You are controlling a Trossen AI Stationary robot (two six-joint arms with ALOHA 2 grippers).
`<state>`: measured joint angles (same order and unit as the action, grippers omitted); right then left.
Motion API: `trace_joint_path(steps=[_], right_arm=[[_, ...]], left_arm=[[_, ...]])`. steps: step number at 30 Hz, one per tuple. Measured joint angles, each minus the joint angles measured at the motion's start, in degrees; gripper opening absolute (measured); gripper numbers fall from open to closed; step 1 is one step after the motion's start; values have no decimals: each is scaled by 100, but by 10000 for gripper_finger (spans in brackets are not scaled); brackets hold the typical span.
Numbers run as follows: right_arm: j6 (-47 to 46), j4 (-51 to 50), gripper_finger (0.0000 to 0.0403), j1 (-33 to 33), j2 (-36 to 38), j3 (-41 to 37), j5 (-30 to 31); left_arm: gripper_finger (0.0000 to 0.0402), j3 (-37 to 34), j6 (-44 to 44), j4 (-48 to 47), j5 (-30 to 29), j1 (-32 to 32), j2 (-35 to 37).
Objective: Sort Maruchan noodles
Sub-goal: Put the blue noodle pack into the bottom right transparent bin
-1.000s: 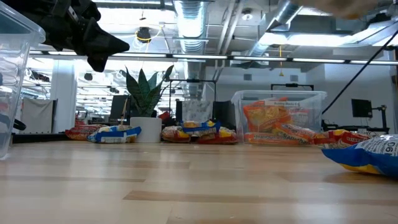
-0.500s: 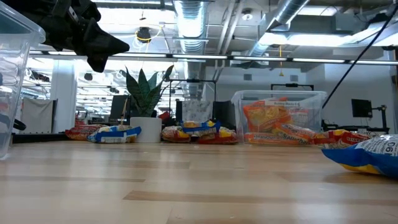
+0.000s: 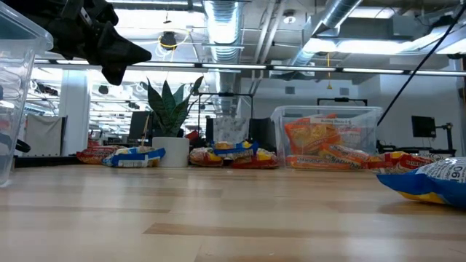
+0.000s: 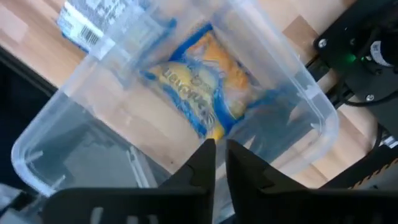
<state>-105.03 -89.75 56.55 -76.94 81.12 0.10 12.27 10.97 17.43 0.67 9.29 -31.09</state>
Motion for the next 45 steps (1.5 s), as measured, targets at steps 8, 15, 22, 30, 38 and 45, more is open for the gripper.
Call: trace_joint_path(steps=[8, 15, 22, 30, 38, 45], right_arm=[[352, 206, 130, -498, 8, 0, 275], [2784, 1330, 200, -1455, -3, 0, 2380], [5653, 2543, 230, -3107, -482, 2, 2915], [9087, 5379, 230, -4601, -1970, 2, 2842], [11693, 6615, 230, -5761, -3344, 1, 4311], [12410, 7744, 230, -6373, -4274, -2, 4230]], left_arm=[[0, -1, 11, 0, 2, -1, 0], [0, 0, -36, 0, 1, 0, 0], [0, -1, -40, 2, 2, 1, -1], [0, -1, -42, 4, 2, 1, 0], [0, 0, -43, 7, 5, 1, 1], [0, -2, -120, 4, 4, 1, 1]])
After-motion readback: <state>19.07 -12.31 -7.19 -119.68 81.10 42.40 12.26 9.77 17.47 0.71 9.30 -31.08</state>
